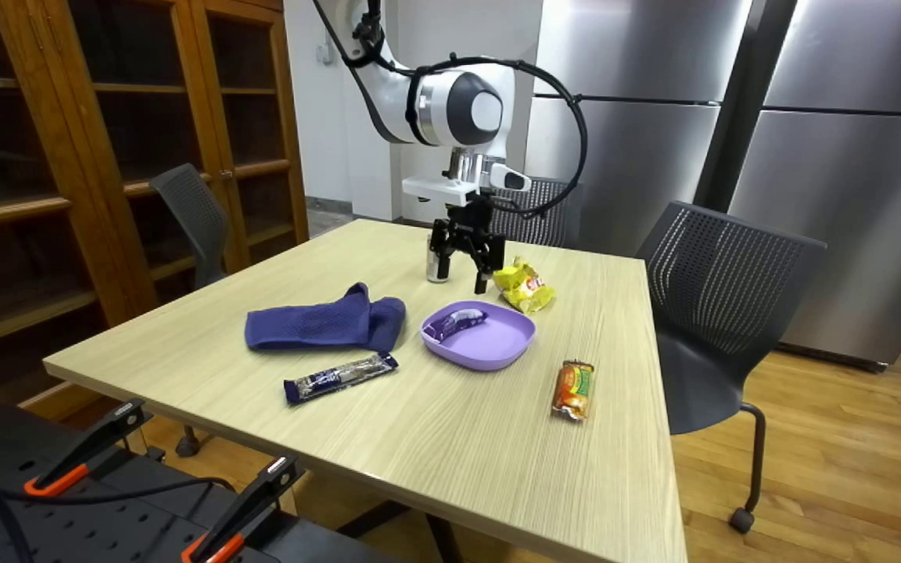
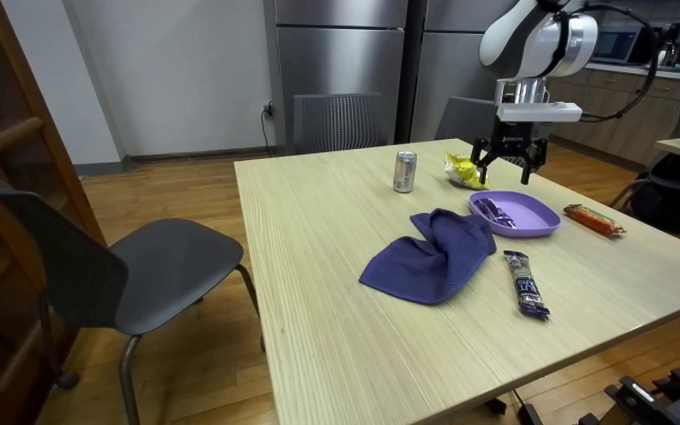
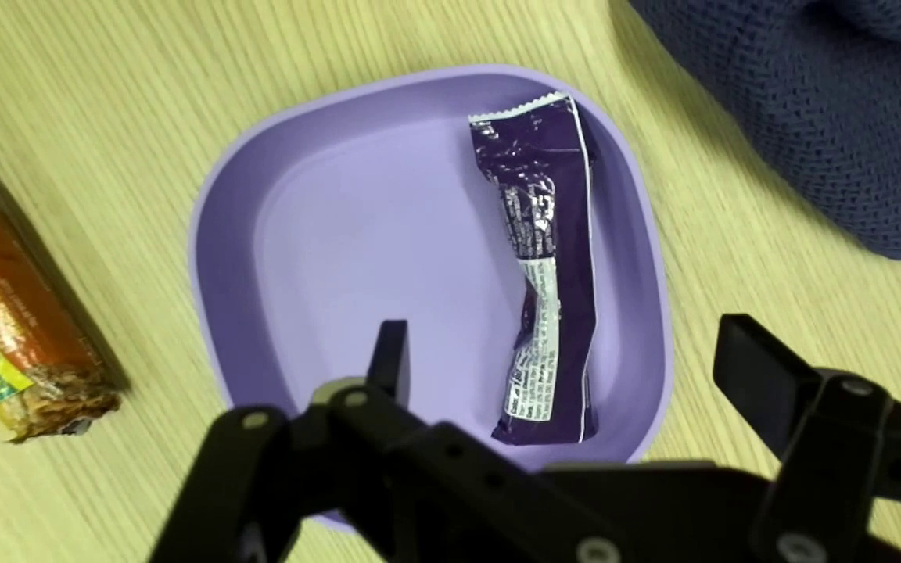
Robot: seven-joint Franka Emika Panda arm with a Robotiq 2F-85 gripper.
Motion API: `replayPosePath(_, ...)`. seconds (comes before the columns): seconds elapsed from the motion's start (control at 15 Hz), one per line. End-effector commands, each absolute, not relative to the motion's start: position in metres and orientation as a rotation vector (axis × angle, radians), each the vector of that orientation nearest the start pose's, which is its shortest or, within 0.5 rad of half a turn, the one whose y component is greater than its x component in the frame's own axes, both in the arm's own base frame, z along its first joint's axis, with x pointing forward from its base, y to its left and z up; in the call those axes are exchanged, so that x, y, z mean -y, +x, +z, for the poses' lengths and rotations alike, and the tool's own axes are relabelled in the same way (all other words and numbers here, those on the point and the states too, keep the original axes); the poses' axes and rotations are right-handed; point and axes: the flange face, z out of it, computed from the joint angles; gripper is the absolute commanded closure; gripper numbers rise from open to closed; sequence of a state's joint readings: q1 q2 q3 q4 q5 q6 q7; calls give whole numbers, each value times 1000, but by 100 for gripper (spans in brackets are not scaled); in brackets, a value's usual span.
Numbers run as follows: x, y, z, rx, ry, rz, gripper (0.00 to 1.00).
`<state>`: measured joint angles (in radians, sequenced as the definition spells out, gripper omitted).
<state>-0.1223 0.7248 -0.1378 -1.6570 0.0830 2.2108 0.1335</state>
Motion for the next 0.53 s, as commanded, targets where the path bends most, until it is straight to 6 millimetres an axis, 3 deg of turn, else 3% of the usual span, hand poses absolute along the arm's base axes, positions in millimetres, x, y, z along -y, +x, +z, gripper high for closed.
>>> replayPosePath(0.0,172,629,196,-659,-3045,264,0)
replayPosePath(0.33,194,617,202,-722,-3039,268,0)
replayPosePath(0.4,191,629,189,-734,-3057,260,0)
replayPosePath(0.47,194,628,189,-741,-3056,259,0)
